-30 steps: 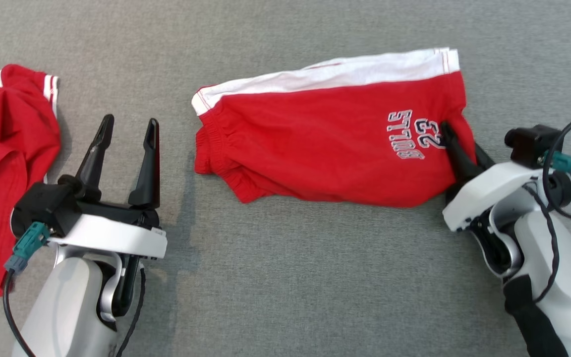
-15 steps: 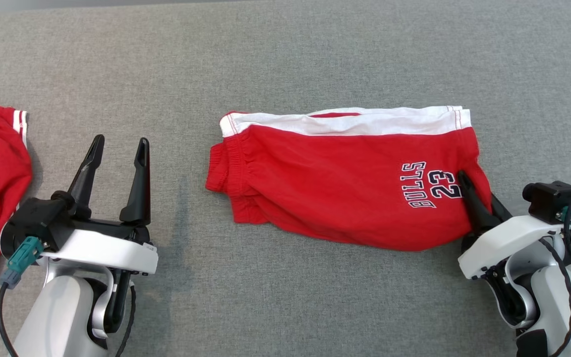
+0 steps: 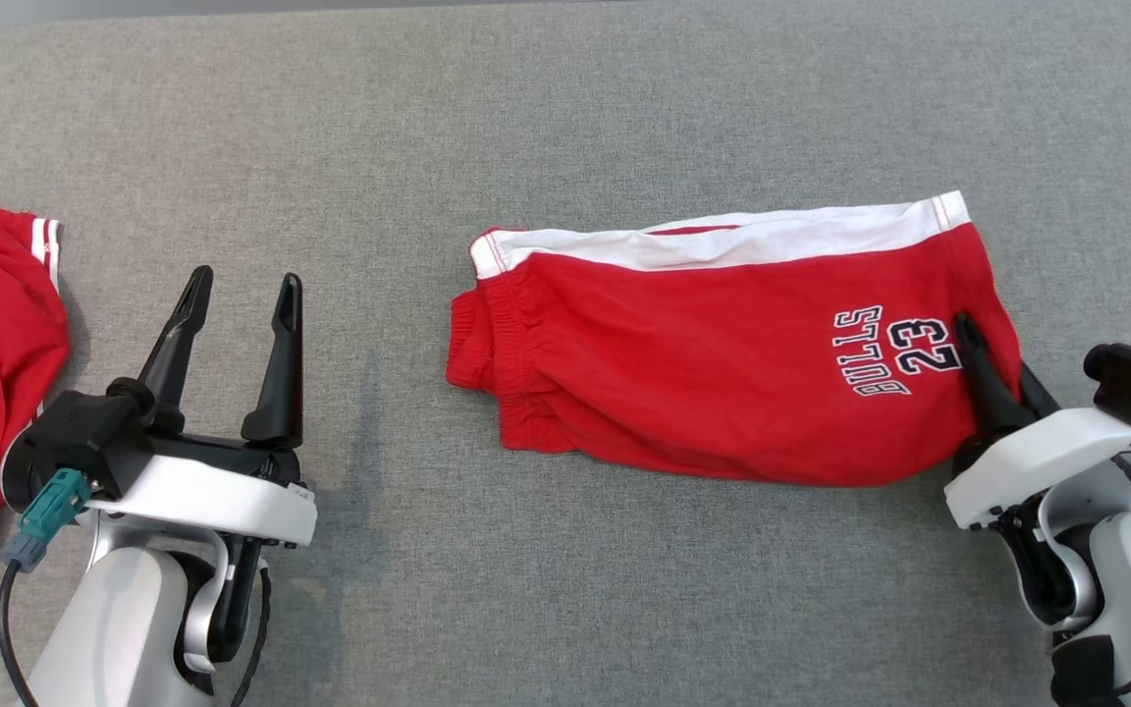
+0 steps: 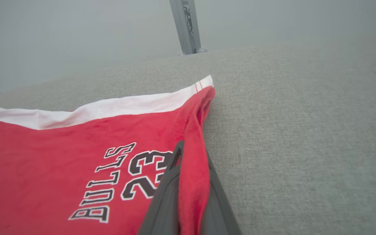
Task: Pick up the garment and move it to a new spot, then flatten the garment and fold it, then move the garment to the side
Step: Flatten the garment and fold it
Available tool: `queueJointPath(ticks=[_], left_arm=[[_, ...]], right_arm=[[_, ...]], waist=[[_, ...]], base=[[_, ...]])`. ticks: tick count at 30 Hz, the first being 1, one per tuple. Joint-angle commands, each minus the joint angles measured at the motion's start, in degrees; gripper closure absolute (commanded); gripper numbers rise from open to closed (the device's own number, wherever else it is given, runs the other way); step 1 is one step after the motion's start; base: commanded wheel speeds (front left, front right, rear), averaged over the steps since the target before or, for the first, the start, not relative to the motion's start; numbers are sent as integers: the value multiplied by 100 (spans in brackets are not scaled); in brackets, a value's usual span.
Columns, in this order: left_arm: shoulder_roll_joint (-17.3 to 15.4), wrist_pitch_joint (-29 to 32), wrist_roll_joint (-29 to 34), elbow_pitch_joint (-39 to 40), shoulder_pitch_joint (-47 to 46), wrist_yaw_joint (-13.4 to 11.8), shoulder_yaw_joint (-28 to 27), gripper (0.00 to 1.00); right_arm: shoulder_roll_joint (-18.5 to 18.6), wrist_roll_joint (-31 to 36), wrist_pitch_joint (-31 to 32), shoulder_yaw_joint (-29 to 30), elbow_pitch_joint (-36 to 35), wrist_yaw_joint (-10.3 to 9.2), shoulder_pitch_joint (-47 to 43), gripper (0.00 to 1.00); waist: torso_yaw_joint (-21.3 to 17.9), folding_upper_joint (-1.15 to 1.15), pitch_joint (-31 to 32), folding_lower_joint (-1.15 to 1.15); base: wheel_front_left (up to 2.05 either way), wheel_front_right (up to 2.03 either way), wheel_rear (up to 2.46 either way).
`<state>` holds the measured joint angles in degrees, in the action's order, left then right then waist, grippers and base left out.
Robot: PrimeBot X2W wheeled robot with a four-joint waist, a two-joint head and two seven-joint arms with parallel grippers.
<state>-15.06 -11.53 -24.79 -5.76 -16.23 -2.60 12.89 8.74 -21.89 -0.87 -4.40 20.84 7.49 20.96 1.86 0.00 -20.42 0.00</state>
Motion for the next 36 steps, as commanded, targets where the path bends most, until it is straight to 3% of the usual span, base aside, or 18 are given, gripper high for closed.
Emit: queueJointPath(ticks=[1, 5, 9, 17, 24, 30, 36], left_arm=[[-12, 13, -4, 18, 35, -30, -1, 0], [-31, 20, -11, 30, 16, -34, 21, 0], [-52, 20, -20, 41, 4, -48, 32, 0], [8, 5, -48, -24, -20, -25, 122, 0], [99, -55, -102, -109, -27, -14, 186, 0], [221, -135, -128, -217, -62, 20, 240, 0], [274, -218, -147, -337, -86, 39, 247, 0]], right_arm=[[40, 21, -12, 22, -39, 2, 78, 100], [50, 52, 32, -13, -172, 2, 199, 100], [-158, -449, 165, -233, -606, 3, 392, 100], [-465, -1381, 429, -1176, -1216, 3, 861, 100], [-567, -1626, 277, -2136, -766, 3, 1180, 100], [-565, -2212, 15, -2905, -133, 4, 1354, 100], [-565, -2463, -329, -3380, 516, 4, 1588, 100]], waist=[[-1, 0, 3, 0], [7, 0, 11, 0], [12, 0, 31, 0], [136, 0, 148, 0], [432, 0, 155, 0], [717, 0, 91, 0], [855, 0, 39, 0]], base=[[0, 0, 0], [0, 0, 0], [0, 0, 0], [0, 0, 0], [0, 0, 0], [0, 0, 0], [0, 0, 0]])
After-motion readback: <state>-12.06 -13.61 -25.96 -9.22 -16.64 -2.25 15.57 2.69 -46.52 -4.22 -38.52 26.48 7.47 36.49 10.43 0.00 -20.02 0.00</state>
